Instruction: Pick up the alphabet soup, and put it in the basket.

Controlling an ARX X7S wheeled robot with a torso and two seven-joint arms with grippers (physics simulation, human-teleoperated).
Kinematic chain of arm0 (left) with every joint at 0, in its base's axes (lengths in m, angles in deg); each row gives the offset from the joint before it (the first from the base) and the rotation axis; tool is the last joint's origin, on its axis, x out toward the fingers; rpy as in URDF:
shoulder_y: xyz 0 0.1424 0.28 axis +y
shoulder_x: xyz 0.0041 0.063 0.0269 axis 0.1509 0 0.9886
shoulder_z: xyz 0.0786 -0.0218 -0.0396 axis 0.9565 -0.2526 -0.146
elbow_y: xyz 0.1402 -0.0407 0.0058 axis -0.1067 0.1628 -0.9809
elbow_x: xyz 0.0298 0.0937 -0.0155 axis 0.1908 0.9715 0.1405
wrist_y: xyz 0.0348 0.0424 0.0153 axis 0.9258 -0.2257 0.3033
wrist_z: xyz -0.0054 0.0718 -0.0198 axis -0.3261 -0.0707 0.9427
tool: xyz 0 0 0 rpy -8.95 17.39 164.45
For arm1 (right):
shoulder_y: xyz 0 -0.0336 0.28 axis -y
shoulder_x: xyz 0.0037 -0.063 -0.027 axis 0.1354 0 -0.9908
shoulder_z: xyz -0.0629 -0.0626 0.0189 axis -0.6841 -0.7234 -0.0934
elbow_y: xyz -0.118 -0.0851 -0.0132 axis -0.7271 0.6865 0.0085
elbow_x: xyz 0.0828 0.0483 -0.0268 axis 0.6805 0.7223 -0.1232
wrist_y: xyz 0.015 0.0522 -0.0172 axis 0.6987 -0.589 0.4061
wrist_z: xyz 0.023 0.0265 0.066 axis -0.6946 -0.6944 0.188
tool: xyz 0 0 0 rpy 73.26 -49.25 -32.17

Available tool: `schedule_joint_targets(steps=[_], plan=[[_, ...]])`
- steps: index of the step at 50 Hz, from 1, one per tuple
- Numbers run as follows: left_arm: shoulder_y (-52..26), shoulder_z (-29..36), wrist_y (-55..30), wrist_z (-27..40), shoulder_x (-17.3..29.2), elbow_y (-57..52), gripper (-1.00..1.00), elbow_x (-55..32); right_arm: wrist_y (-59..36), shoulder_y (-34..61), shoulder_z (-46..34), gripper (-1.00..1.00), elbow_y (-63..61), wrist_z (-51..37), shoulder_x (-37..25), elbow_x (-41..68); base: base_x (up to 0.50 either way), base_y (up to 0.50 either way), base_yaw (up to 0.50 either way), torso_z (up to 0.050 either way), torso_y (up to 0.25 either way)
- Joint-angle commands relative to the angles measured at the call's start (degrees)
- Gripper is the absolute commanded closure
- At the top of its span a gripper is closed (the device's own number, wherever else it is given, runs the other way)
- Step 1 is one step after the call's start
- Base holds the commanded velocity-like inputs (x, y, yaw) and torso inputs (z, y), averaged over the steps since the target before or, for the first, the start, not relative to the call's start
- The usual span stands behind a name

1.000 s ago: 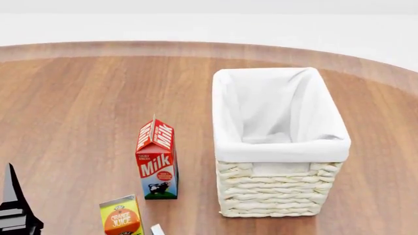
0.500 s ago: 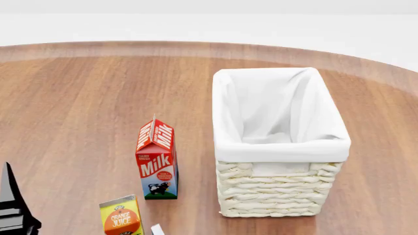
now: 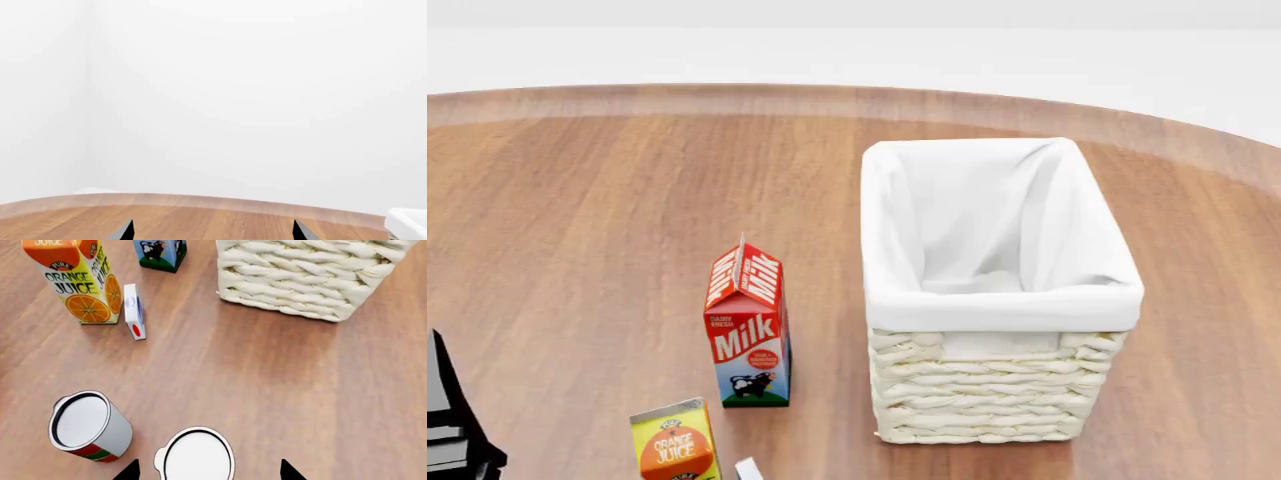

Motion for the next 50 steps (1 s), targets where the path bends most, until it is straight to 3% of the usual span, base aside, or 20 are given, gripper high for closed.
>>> schedule_joint_targets(steps=[1,50], plan=[[0.35,0.12,0.24,0.30,0.20,-0.36,-1.00,-0.21,-0.36,2.55,-3.29,-1.00,2.77,1.12,0.50,-1.83,0.00,0.00,0.00,0.000,0.000],[0.76,0.13,0.45,1.46,1.33,-1.18,-1.00,-1.46,4.37,4.90,-11.49,-1.00,13.16,7.09,2.46,-8.16,0.00,0.00,0.00,0.000,0.000]])
